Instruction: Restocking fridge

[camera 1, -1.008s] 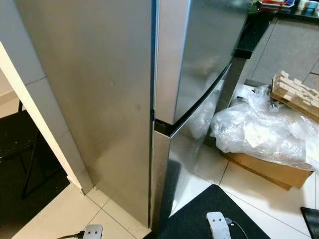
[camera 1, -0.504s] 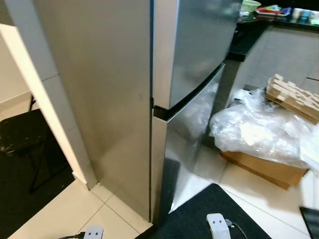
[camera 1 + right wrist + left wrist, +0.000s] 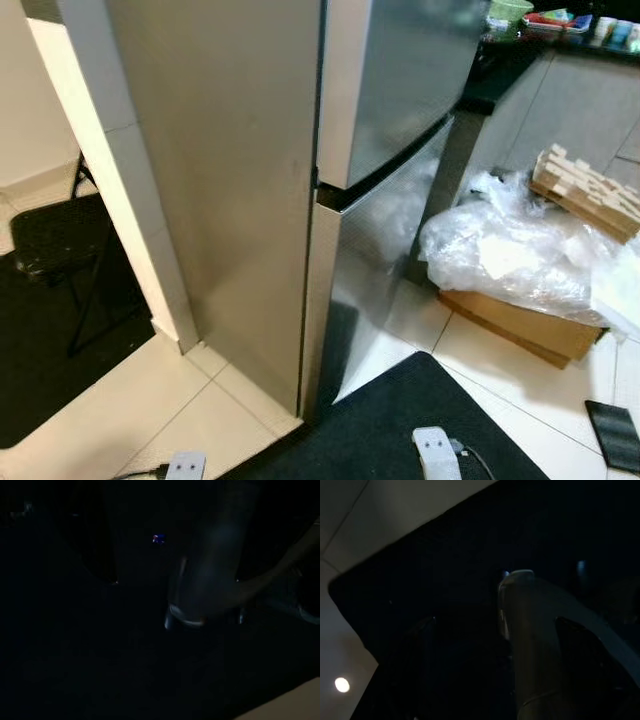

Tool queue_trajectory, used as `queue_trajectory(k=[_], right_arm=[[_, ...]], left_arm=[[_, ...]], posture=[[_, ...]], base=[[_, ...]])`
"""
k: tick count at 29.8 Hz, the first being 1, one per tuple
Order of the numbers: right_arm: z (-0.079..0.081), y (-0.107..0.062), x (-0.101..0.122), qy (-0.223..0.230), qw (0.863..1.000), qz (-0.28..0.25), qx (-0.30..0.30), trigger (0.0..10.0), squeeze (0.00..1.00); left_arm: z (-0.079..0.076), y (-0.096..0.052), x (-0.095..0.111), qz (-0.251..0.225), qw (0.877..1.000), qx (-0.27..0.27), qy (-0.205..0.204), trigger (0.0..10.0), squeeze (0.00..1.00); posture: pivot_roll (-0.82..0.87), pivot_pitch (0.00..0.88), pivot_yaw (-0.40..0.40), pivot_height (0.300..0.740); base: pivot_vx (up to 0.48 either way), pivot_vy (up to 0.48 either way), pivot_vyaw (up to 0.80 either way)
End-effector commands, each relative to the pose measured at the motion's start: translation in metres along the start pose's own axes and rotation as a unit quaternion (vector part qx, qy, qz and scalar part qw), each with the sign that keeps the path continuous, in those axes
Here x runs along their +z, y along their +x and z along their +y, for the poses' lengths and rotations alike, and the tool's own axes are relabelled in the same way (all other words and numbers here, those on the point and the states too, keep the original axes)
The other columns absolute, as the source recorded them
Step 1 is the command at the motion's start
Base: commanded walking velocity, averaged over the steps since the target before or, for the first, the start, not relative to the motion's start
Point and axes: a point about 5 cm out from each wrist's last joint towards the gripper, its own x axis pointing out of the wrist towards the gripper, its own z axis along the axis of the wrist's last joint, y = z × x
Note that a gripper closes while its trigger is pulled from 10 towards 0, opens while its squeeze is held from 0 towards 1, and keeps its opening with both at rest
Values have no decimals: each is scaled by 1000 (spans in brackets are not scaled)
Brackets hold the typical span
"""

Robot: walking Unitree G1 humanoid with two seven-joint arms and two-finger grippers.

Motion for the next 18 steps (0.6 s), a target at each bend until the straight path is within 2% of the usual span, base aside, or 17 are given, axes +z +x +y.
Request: queue_trajectory(k=[1, 11, 17, 18], right_arm=[[0, 0, -2, 0, 1000, 3, 1, 10000, 0], [0, 0, -2, 1, 1000, 3, 1, 10000, 0], [0, 0, -2, 0, 1000, 4, 2, 10000, 0], [0, 0, -2, 0, 1000, 4, 2, 10000, 0]], left_arm=[[4, -2, -8, 16, 1000, 2, -1, 10000, 0], [3, -1, -7, 16, 1000, -7, -7, 10000, 0], [2, -1, -8, 17, 1000, -10, -14, 10000, 0], [3, -1, -8, 17, 1000, -8, -16, 10000, 0]], posture=[[-19, 0, 5, 740], [-19, 0, 5, 740], [-19, 0, 5, 740], [-19, 0, 5, 740]], base=[[0, 0, 0], [0, 0, 0], [0, -475, 0], [0, 0, 0]])
